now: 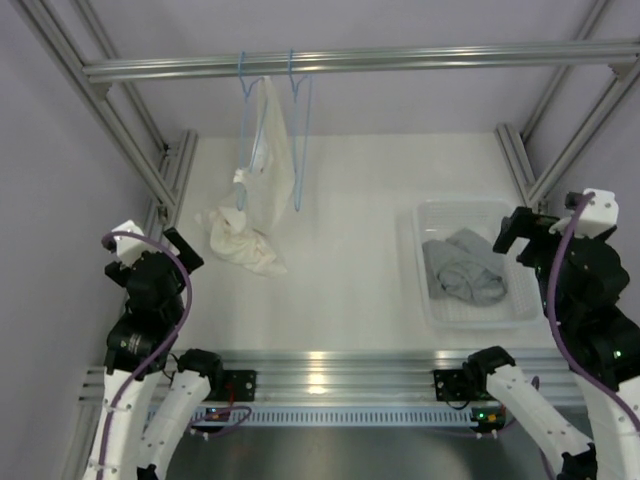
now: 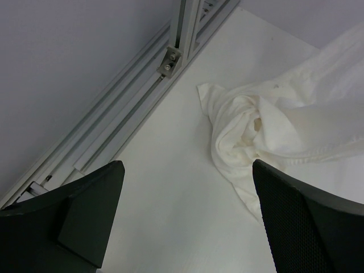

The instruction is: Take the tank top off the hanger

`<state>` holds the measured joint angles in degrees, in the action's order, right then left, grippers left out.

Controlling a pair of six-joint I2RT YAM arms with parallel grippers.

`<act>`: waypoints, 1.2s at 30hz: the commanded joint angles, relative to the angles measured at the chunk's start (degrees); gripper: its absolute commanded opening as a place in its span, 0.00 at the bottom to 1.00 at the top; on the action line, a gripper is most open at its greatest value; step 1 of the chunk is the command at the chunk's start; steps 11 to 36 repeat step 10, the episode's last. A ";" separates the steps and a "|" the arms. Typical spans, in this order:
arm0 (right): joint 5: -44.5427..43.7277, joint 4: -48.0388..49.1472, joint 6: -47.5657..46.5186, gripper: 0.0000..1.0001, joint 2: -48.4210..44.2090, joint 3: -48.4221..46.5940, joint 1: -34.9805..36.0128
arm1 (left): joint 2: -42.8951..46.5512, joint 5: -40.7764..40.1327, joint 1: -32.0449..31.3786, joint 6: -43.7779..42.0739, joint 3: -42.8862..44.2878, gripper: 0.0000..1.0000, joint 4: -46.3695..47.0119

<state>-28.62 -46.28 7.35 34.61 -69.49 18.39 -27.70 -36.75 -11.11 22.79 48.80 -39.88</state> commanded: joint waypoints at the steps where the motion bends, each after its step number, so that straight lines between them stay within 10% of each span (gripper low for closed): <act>1: -1.44 -3.81 -2.43 0.99 -3.75 -1.17 1.12 | 1.60 2.74 0.48 -0.37 1.13 0.99 0.33; 36: -0.82 -3.38 -1.03 1.00 -3.94 0.59 1.65 | 1.78 6.08 0.48 -1.16 0.60 0.99 1.38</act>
